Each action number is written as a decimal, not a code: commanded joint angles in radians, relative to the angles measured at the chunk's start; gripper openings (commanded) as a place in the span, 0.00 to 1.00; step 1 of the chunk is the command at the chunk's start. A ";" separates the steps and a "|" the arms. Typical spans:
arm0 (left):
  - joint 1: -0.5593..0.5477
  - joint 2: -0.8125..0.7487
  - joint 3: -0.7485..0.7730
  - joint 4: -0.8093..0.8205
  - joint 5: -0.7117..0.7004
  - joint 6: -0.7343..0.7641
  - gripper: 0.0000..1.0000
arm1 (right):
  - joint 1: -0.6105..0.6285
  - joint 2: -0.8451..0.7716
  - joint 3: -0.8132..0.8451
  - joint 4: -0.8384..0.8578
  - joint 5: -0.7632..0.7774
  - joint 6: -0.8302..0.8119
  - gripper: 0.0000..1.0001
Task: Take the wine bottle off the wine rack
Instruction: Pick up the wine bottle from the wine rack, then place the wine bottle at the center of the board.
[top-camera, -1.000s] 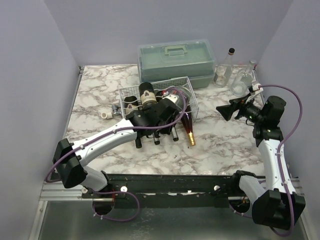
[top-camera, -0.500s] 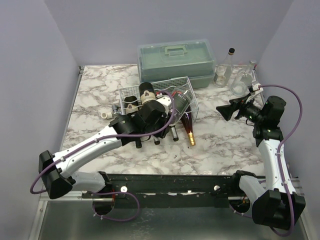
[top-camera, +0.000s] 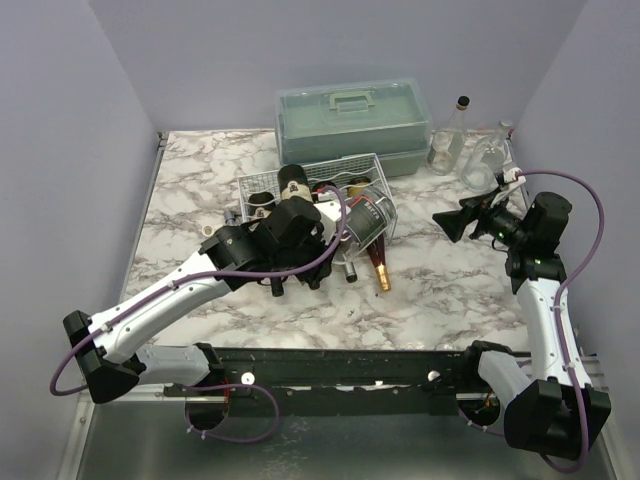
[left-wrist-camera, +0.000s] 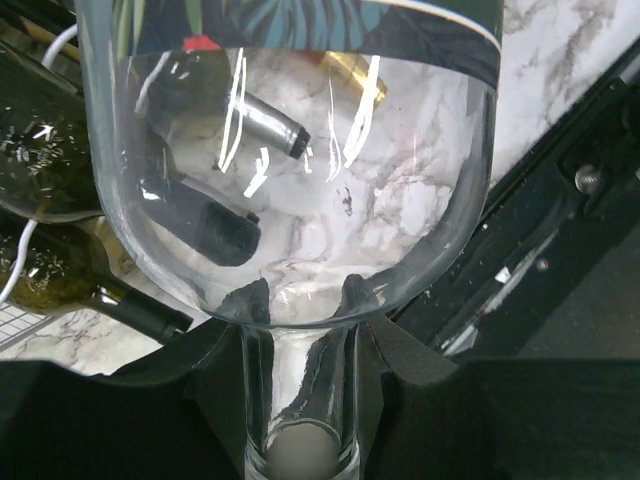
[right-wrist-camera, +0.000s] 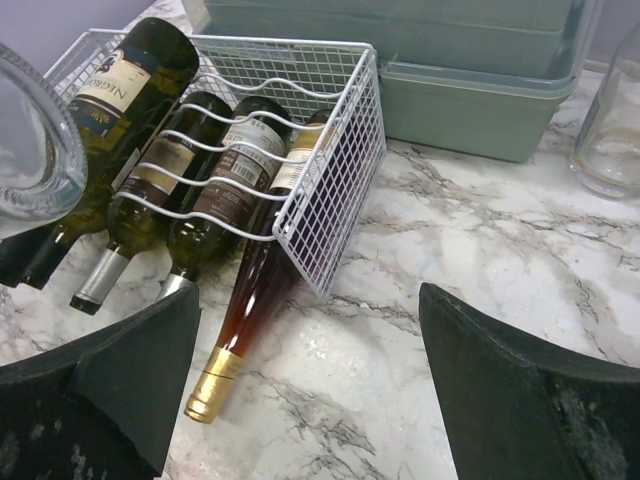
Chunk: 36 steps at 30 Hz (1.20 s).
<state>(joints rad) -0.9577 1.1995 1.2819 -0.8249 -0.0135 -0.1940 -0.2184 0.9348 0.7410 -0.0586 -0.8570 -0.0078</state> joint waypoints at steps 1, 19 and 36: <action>-0.003 -0.003 0.126 0.068 0.143 0.051 0.00 | -0.008 -0.009 -0.012 -0.023 0.015 -0.023 0.93; -0.009 0.169 0.172 -0.209 0.427 -0.086 0.00 | -0.008 -0.007 -0.015 -0.027 0.006 -0.044 0.93; -0.087 0.276 0.157 -0.330 0.556 -0.189 0.00 | -0.008 -0.005 -0.024 -0.017 -0.011 -0.043 0.93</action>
<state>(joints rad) -1.0294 1.4925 1.3792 -1.2205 0.4080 -0.3576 -0.2184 0.9348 0.7315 -0.0654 -0.8570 -0.0387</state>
